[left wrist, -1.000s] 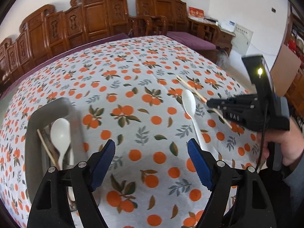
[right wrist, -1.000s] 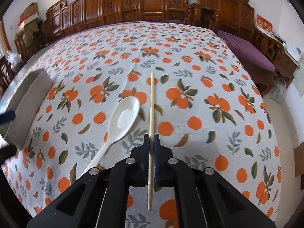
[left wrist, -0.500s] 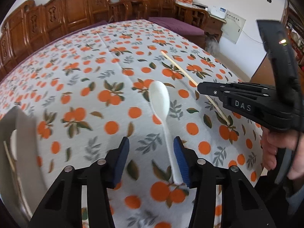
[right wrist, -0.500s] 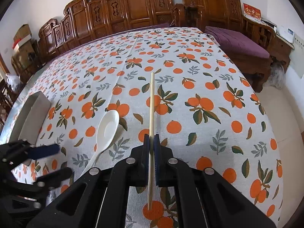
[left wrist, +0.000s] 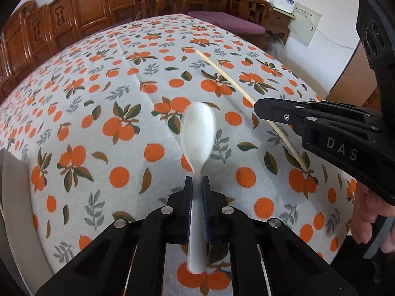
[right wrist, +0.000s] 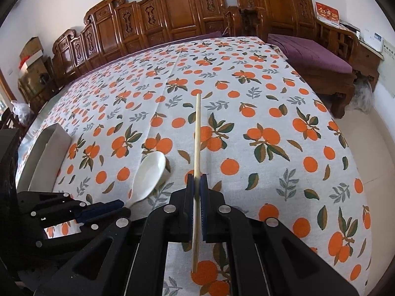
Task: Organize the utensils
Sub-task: 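Carry the white spoon over the tray and open the left gripper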
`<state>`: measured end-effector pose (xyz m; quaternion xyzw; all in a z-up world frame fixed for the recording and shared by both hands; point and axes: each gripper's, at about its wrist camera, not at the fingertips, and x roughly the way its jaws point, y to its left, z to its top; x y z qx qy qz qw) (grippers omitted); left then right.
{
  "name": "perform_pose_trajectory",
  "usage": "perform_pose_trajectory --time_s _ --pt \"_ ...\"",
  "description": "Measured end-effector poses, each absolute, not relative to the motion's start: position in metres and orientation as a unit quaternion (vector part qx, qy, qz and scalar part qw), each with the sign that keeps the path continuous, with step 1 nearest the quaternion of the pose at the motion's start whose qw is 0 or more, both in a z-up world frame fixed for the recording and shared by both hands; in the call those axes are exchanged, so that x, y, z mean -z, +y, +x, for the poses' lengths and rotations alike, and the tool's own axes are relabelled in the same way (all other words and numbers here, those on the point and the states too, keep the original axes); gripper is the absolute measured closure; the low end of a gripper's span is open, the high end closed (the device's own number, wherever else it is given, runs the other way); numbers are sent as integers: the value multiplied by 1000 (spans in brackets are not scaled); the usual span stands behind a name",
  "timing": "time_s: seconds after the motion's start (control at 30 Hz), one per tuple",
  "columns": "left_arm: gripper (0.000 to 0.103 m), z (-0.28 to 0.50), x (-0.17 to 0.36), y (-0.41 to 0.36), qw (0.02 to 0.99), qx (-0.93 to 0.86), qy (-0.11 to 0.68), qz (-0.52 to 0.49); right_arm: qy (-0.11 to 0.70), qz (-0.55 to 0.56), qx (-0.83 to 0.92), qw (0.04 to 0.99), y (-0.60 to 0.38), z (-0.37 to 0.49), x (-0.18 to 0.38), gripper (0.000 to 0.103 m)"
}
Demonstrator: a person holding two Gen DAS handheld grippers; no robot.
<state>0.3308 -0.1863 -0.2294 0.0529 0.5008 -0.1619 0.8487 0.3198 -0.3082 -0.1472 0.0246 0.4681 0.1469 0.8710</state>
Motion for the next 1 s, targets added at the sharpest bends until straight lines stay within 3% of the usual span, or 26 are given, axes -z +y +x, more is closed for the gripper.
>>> perform_pose_trajectory --time_s 0.4,1.0 --pt "97 296 193 -137 861 125 489 59 465 0 -172 869 -276 305 142 97" --pt "97 261 127 -36 894 60 443 30 435 -74 -229 868 -194 273 82 97"
